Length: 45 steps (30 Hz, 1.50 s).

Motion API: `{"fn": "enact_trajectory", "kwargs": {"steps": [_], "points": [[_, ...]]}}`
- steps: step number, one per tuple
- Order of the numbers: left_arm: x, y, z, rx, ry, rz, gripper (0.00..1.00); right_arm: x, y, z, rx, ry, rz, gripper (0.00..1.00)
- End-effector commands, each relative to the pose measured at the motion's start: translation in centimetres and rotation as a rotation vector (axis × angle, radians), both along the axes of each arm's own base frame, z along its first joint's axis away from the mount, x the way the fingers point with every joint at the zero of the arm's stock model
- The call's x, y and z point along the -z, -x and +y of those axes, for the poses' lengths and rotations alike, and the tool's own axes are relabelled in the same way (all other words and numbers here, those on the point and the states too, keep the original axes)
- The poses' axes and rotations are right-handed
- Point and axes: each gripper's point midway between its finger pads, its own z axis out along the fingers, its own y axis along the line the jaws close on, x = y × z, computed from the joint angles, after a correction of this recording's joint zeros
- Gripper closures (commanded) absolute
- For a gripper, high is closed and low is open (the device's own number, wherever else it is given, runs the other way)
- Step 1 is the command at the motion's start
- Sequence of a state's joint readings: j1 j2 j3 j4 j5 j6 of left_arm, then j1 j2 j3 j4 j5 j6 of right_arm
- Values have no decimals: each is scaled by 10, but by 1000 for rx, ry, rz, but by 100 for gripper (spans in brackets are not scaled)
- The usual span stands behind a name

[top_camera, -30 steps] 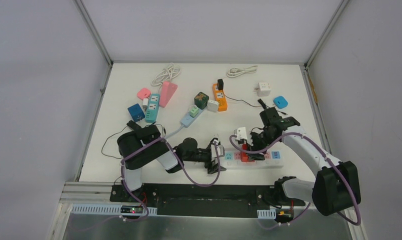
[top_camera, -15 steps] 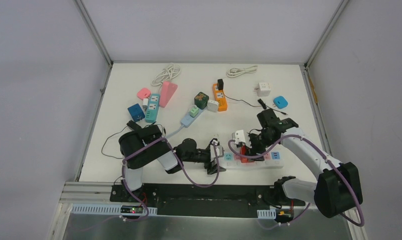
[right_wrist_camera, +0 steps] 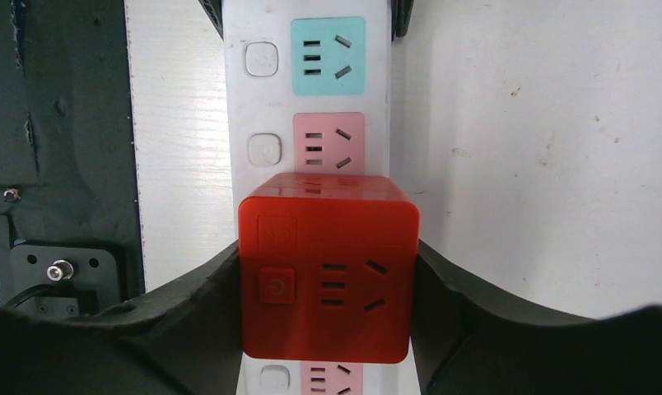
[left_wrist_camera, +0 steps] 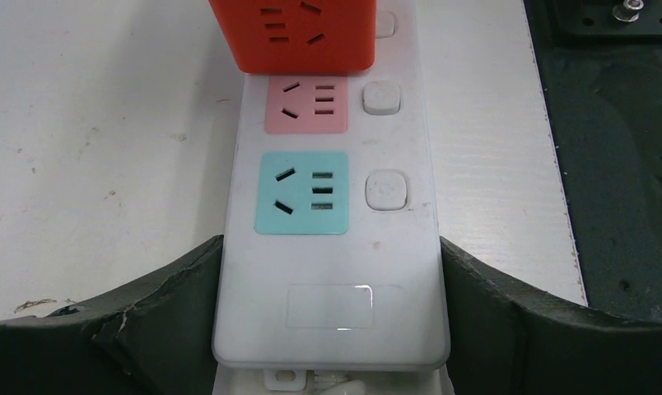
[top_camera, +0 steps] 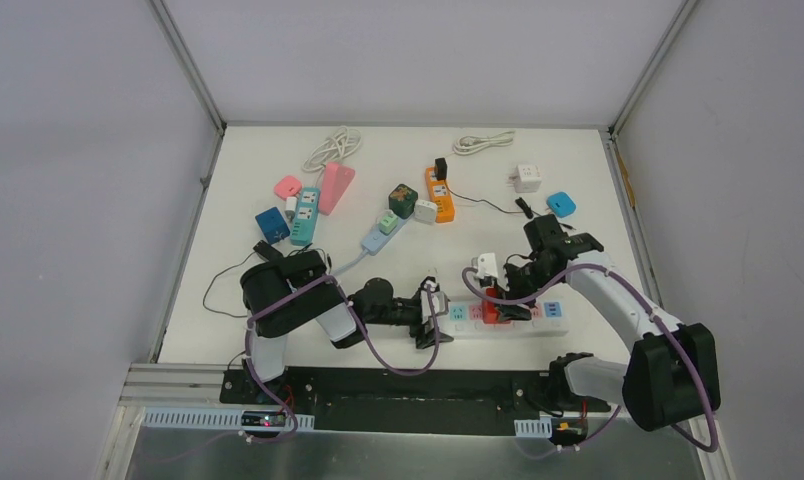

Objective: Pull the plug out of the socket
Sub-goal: Remove the plug from the socket.

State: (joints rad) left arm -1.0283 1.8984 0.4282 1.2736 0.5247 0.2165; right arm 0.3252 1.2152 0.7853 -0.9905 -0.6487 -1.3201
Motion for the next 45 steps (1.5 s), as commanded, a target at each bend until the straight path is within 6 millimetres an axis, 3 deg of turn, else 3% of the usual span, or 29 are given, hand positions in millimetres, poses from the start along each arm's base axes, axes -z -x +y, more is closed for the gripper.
{"fn": "enact_trajectory", "kwargs": {"steps": [1, 9, 17, 25, 32, 37, 41, 45], "points": [[6, -4, 5, -33, 0, -15, 100, -14, 6, 8, -19, -106, 0, 100], [6, -2, 4, -23, 7, -7, 100, -21, 19, 29, -93, -191, 3, 100], [7, -2, 0, -13, 9, -3, 100, -19, 15, 50, -125, -178, -17, 100], [8, -2, 0, -12, 7, -3, 100, -23, 2, 41, -58, -142, -49, 100], [8, -2, 2, -14, 8, -2, 100, -23, 3, 20, -36, -144, -49, 100], [9, -2, 2, -12, 7, 3, 100, -18, 12, 19, -64, -159, -35, 100], [8, -2, 1, -10, 10, 5, 100, -16, 18, 29, -108, -173, -24, 100], [9, -2, 0, -5, 9, 8, 100, -32, 16, 55, -107, -255, -26, 100]]}}
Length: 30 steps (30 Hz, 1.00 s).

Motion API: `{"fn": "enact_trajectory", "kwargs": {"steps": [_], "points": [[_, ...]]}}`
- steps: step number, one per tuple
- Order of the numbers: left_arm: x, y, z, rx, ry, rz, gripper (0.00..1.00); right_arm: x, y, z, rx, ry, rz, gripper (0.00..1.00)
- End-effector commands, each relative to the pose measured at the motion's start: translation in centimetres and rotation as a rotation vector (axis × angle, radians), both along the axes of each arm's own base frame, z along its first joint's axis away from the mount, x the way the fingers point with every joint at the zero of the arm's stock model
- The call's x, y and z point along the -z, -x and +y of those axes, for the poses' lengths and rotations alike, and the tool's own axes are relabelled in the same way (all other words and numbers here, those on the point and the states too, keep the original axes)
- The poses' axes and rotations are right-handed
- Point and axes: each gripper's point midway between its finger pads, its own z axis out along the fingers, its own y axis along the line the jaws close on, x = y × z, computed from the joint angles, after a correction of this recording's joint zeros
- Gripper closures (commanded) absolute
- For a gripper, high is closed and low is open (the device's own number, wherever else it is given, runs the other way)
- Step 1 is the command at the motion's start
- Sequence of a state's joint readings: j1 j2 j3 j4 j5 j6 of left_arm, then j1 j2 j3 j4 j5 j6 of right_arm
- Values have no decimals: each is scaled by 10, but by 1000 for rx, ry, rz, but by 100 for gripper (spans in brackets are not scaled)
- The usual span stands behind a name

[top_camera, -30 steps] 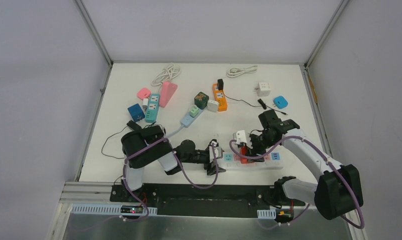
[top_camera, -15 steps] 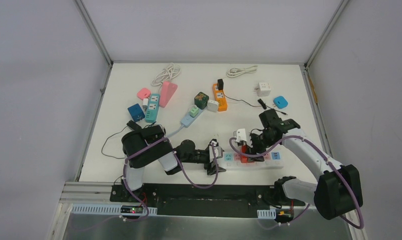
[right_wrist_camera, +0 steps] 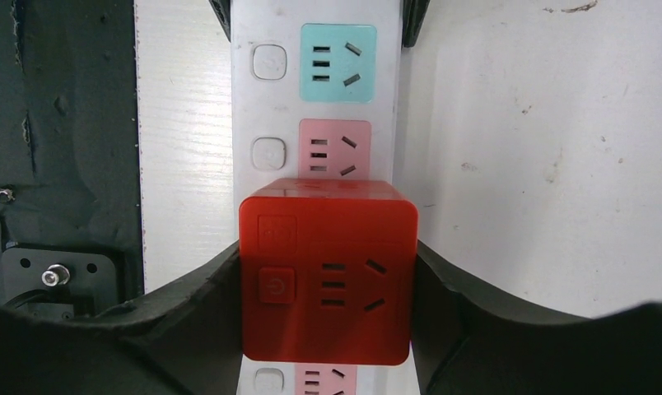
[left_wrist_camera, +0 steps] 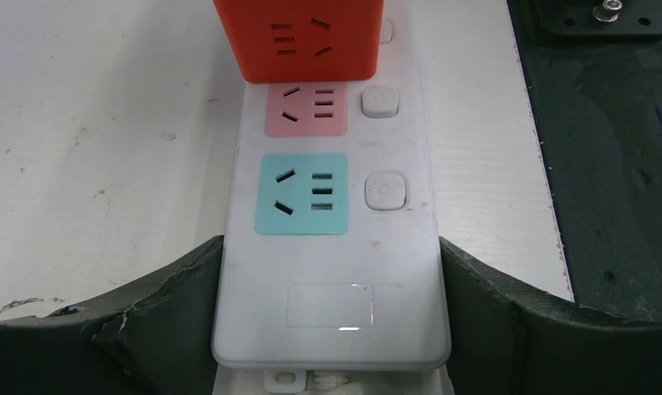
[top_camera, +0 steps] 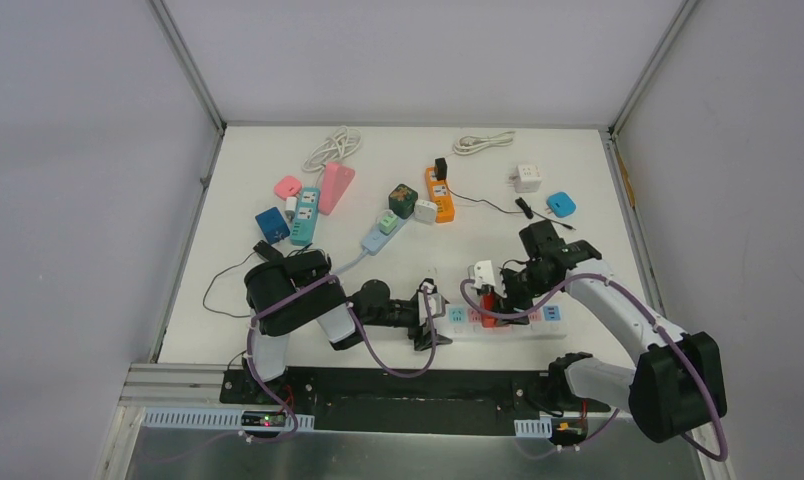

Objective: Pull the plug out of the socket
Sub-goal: Remove the plug from the socket.

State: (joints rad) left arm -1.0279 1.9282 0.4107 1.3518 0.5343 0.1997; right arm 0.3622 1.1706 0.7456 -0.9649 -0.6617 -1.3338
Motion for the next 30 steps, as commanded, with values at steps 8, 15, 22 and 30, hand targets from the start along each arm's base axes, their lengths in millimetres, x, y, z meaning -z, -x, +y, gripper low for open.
{"fn": "enact_trajectory", "kwargs": {"steps": [8, 15, 22, 30], "points": [[10, -8, -2, -19, -20, 11, 100, -28, -8, 49, -4, -168, 5, 100], [9, -8, 0, -23, -19, 17, 100, -32, -11, 17, 54, -179, -31, 100], [9, -8, 0, -23, -18, 20, 100, -25, 13, 25, -47, -233, 9, 100], [10, -10, -3, -23, -18, 20, 100, -31, 9, 53, -68, -255, 1, 100]]}}
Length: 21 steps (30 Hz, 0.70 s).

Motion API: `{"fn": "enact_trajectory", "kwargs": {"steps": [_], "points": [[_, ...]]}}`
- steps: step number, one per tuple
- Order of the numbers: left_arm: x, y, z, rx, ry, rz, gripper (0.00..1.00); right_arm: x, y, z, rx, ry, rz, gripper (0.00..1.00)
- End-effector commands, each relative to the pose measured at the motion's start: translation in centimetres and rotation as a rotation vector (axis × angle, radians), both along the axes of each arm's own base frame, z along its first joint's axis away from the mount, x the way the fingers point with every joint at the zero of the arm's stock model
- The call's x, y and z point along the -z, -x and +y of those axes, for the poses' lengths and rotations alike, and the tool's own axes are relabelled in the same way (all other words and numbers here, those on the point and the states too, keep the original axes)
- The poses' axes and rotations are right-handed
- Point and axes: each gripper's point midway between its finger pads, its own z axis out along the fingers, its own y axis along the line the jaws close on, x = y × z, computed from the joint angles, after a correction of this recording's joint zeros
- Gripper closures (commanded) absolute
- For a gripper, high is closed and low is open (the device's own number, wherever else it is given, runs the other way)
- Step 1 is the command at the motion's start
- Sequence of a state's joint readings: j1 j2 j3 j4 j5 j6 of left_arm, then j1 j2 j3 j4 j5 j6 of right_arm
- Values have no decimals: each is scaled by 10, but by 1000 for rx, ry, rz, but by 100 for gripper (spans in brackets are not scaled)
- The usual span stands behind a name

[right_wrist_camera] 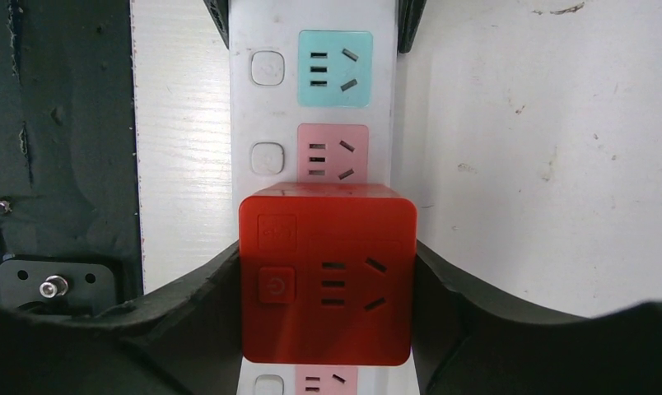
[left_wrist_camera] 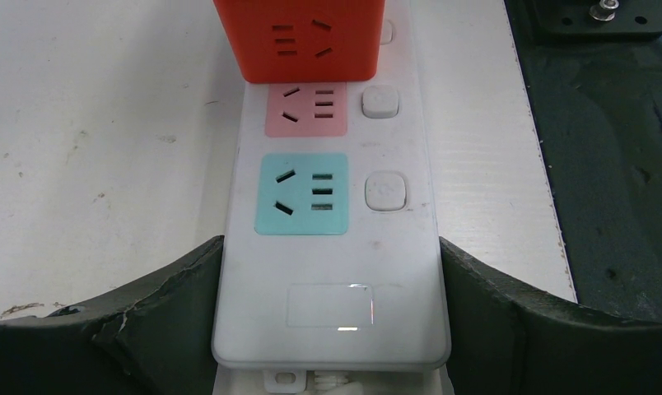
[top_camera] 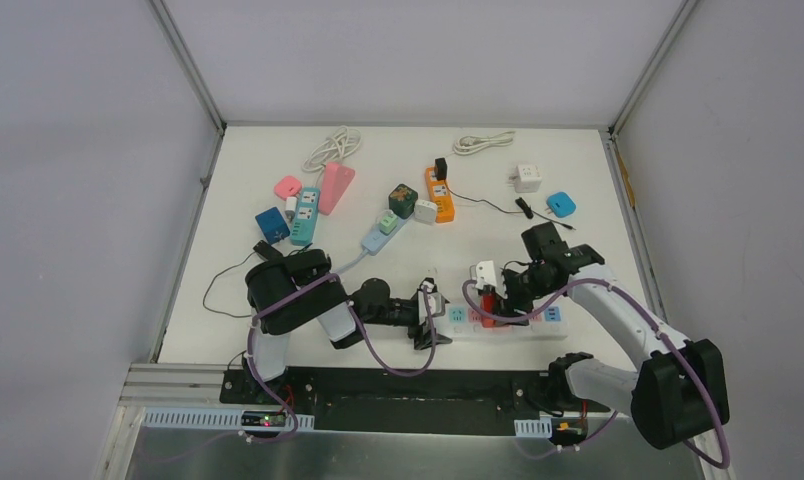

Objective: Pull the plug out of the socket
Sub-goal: Remove the plug from the socket.

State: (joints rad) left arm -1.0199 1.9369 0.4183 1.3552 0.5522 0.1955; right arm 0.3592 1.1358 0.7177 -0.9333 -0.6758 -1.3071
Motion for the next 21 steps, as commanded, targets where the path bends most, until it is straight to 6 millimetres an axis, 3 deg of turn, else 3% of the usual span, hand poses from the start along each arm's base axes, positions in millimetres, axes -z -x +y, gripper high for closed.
{"fn": "enact_trajectory", "kwargs": {"steps": [1, 5, 11, 16, 21], "points": [[10, -9, -3, -32, -21, 15, 100, -31, 6, 53, -79, -229, 17, 100], [11, -9, -3, -34, -26, 17, 100, -31, -8, 55, -17, -198, 21, 100], [11, -9, -2, -37, -28, 20, 100, -31, -24, 34, 63, -131, -38, 100], [10, -8, -1, -33, -27, 20, 100, -28, -12, 11, 45, -125, -18, 100], [10, -7, 0, -31, -25, 21, 100, -24, 2, 9, -26, -142, 11, 100]]}}
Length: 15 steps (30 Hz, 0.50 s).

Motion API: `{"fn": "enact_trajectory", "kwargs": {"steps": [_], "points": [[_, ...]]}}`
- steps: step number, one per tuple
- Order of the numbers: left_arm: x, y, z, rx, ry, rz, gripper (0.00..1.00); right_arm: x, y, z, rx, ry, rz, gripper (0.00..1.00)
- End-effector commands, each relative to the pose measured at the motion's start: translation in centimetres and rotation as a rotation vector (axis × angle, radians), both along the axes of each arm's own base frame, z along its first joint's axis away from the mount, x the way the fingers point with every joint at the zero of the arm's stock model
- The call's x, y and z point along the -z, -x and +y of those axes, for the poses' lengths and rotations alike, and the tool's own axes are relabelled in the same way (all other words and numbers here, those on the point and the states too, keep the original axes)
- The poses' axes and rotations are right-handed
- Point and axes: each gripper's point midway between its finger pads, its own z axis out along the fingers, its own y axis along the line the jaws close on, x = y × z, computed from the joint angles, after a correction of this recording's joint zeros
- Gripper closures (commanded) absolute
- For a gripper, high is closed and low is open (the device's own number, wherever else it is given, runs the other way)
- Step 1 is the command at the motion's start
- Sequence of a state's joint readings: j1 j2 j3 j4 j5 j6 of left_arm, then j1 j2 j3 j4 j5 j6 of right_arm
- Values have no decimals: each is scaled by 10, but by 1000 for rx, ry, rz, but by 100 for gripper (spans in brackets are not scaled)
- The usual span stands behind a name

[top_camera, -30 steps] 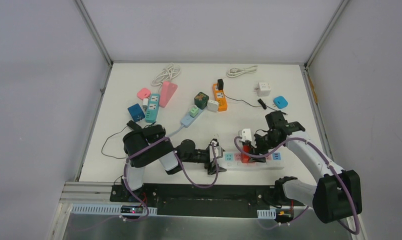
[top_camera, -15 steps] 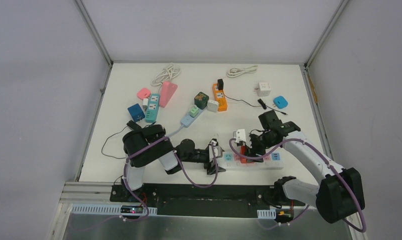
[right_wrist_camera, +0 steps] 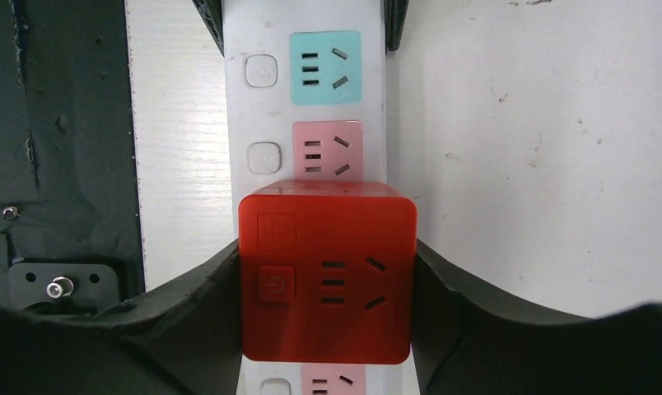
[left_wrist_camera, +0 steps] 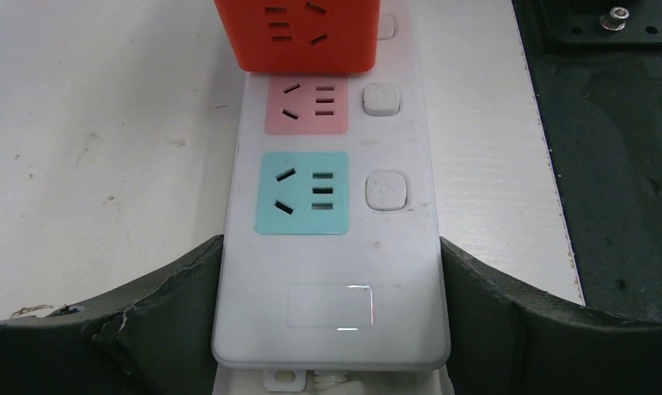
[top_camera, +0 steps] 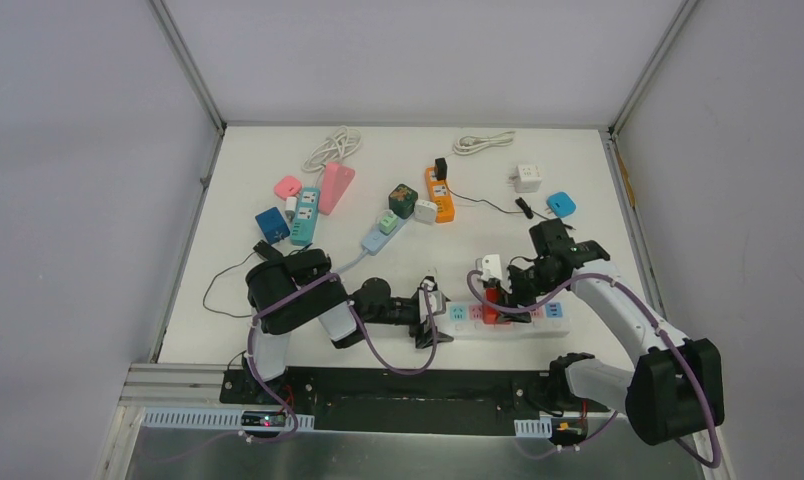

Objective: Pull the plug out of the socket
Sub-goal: Remove the plug from the socket.

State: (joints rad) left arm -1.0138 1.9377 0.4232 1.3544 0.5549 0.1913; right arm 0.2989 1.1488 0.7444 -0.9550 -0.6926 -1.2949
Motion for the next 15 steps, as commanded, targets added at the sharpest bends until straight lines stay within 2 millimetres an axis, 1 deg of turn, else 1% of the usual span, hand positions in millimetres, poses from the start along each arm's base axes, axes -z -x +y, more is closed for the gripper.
{"fn": "enact_trajectory", "kwargs": {"steps": [1, 3, 6, 9, 12, 15], "points": [[10, -4, 1, -27, -27, 18, 100, -18, 13, 18, -103, -139, -7, 100], [10, -4, 1, -27, -27, 19, 100, -17, 17, 23, -125, -147, 3, 100], [10, -4, 0, -25, -26, 17, 100, -13, 18, 35, -146, -130, -11, 100], [11, -5, 0, -27, -27, 16, 100, -14, 12, 46, -129, -134, -13, 100], [11, -6, -1, -28, -27, 14, 100, -22, 5, 55, -94, -154, -3, 100], [12, -7, -2, -30, -30, 16, 100, -27, -3, 57, -55, -149, -9, 100]]}}
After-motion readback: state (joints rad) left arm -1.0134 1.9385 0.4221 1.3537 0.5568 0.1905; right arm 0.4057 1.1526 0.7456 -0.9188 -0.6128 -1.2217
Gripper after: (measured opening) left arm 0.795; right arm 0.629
